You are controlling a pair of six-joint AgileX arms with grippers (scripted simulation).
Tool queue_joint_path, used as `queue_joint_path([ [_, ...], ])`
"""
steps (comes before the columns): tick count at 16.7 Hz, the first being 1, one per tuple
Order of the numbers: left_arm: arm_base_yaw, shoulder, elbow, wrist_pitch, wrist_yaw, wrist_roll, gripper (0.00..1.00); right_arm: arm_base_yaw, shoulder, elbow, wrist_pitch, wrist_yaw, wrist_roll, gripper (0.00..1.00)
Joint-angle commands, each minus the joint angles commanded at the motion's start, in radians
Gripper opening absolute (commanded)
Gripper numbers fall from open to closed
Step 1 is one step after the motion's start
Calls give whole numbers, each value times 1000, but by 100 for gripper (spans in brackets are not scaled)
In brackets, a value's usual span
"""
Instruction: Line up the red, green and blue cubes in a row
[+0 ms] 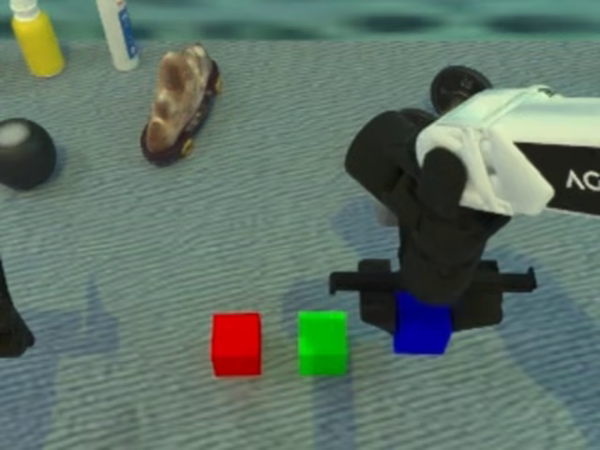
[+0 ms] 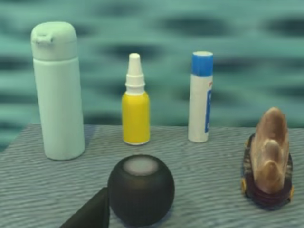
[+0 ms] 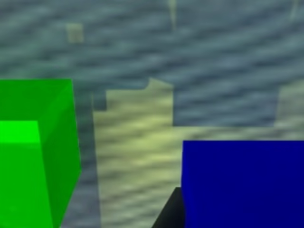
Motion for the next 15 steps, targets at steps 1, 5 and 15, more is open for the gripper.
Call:
queue_joint_path([
  [1, 0, 0, 0, 0, 0, 0, 100, 2, 14, -25, 40, 0, 0, 0],
  [5, 0, 0, 0, 0, 0, 0, 100, 7, 41, -71, 105, 1, 0, 0],
  [15, 0, 0, 0, 0, 0, 0, 100, 7, 41, -71, 105, 1, 0, 53],
])
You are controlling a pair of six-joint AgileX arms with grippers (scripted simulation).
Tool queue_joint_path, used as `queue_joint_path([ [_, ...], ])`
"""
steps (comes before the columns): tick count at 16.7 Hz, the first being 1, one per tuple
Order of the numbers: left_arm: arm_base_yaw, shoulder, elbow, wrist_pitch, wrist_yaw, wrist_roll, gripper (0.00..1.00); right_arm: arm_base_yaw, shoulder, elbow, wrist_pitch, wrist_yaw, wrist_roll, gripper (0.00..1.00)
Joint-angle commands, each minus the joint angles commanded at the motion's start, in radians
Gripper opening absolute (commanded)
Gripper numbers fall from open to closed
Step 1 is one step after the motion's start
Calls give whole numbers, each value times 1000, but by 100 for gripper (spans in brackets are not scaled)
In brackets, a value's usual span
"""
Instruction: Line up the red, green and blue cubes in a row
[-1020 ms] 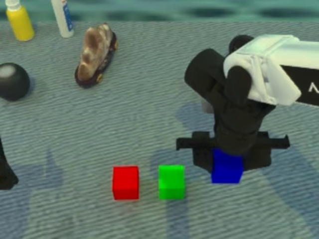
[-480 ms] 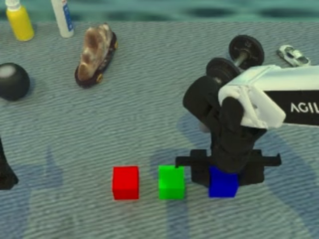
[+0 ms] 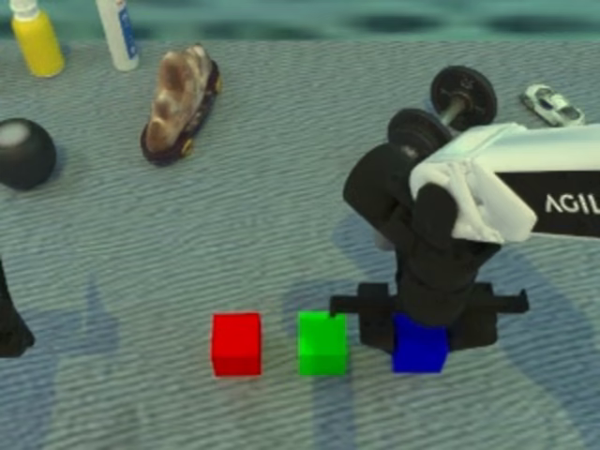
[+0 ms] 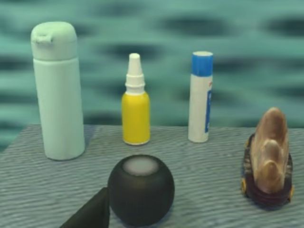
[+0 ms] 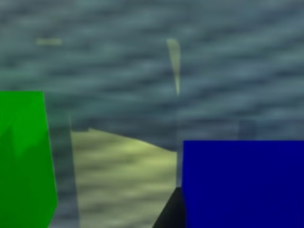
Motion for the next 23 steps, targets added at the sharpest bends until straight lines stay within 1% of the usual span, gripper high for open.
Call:
queue_joint_path([
  [6, 0, 0, 0, 0, 0, 0, 100, 0, 0, 0, 0, 0, 0, 98],
  [7, 0, 0, 0, 0, 0, 0, 100, 0, 0, 0, 0, 0, 0, 100],
  [17, 0, 0, 0, 0, 0, 0, 100, 1, -5, 15, -17, 0, 1, 100],
  [23, 0, 0, 0, 0, 0, 0, 100, 7, -81, 147, -236, 0, 0, 100],
])
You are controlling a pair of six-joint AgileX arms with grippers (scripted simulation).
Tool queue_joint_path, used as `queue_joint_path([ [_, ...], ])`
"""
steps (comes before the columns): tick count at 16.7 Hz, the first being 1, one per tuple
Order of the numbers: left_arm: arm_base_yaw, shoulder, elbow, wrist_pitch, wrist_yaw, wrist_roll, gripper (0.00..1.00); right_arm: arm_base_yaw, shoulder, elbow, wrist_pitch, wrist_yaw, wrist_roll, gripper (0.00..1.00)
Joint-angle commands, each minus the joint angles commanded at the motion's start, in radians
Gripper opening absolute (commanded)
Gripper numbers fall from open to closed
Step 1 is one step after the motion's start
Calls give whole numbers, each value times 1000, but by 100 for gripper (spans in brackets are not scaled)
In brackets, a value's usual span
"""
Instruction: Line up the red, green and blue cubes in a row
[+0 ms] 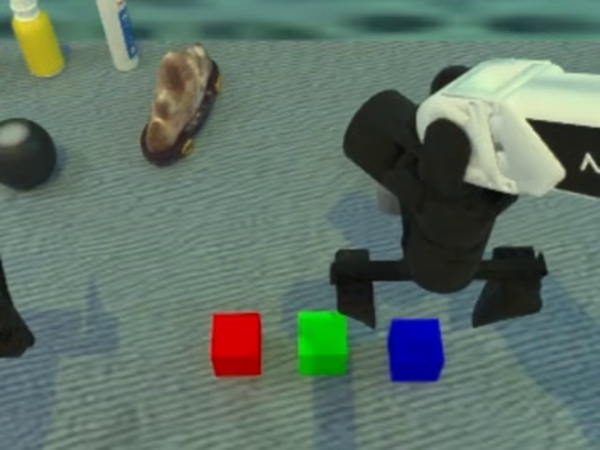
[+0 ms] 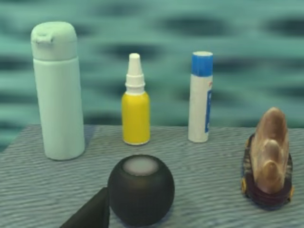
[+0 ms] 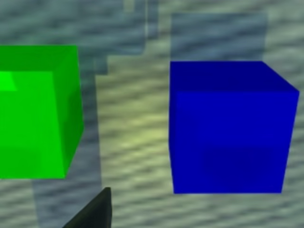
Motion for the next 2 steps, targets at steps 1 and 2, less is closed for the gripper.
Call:
queue_joint_path([
  [1, 0, 0, 0, 0, 0, 0, 100, 0, -11, 13, -18, 0, -2, 100],
  [2, 0, 0, 0, 0, 0, 0, 100, 0, -16, 18, -26, 0, -2, 100],
])
